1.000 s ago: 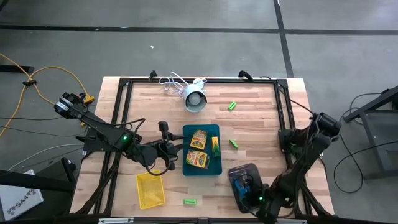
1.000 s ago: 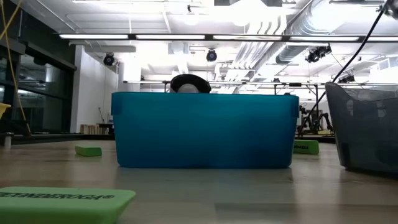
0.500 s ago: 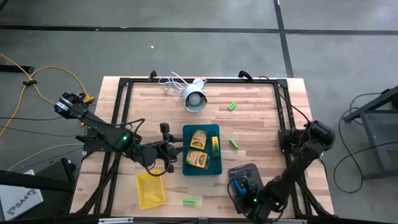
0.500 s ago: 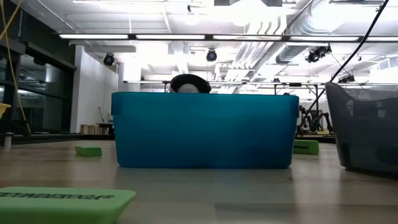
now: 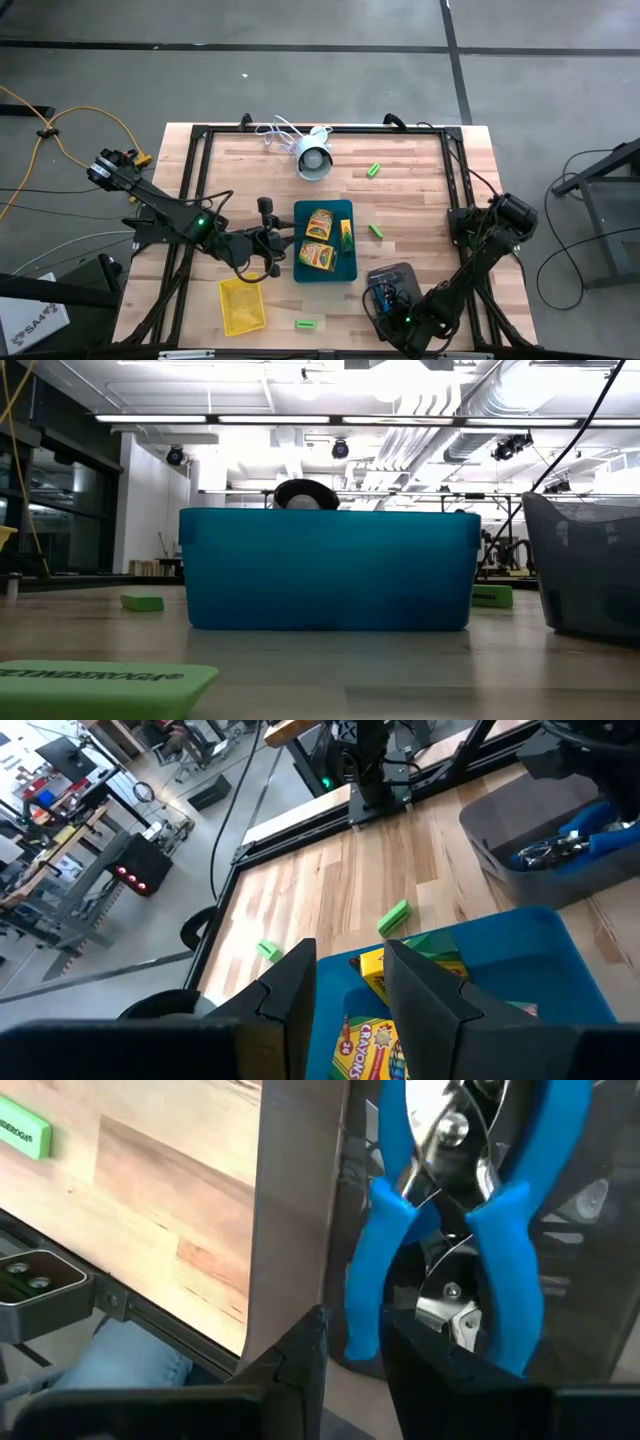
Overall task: Pick & Place School Supplies
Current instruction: Put the green eraser into the yellow bin
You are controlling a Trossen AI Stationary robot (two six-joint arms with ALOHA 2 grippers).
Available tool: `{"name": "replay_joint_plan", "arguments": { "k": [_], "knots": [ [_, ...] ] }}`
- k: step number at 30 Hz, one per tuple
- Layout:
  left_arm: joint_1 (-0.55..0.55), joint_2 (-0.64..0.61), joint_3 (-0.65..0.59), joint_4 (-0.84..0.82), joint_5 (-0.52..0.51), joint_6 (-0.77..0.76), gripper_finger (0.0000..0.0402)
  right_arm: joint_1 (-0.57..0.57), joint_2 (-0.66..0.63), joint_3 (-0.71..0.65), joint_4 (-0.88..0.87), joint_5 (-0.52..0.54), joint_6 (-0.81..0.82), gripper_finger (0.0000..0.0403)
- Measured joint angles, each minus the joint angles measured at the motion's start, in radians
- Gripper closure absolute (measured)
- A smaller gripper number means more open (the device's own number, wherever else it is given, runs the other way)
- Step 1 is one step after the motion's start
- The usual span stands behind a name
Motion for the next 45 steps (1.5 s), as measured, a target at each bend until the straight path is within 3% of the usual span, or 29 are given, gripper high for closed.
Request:
{"name": "replay_joint_plan", "arguments": {
  "k": [8, 17, 25, 30, 34, 41, 45],
  "knots": [
    [0.0, 0.0, 0.0, 0.0, 0.001, 0.017, 0.0288, 0.0, -0.043, 0.0, 0.0, -0.018, -0.021, 0.0317],
    [0.0, 0.0, 0.0, -0.025, 0.106, -0.016, 0.0288, 0.0, -0.172, 0.0, -0.038, 0.086, -0.061, 0.0317],
    [0.0, 0.0, 0.0, -0.138, 0.11, -0.109, 0.0288, -0.016, -0.257, 0.0, -0.12, 0.16, -0.14, 0.0317],
    [0.0, 0.0, 0.0, -0.215, 0.111, -0.187, 0.0288, -0.071, -0.29, 0.0, -0.213, 0.22, -0.265, 0.0316],
    [0.0, 0.0, 0.0, -0.279, 0.116, -0.247, 0.0288, -0.14, -0.297, 0.0, -0.284, 0.206, -0.38, 0.0316],
    [0.0, -0.025, 0.0, -0.323, 0.278, -0.276, 0.0288, -0.278, -0.299, 0.0, -0.318, 0.158, -0.613, 0.0315],
    [0.0, -0.048, 0.0, -0.355, 0.297, -0.292, 0.0288, -0.357, -0.299, 0.0, -0.396, 0.104, -0.666, 0.0315]
  ]
}}
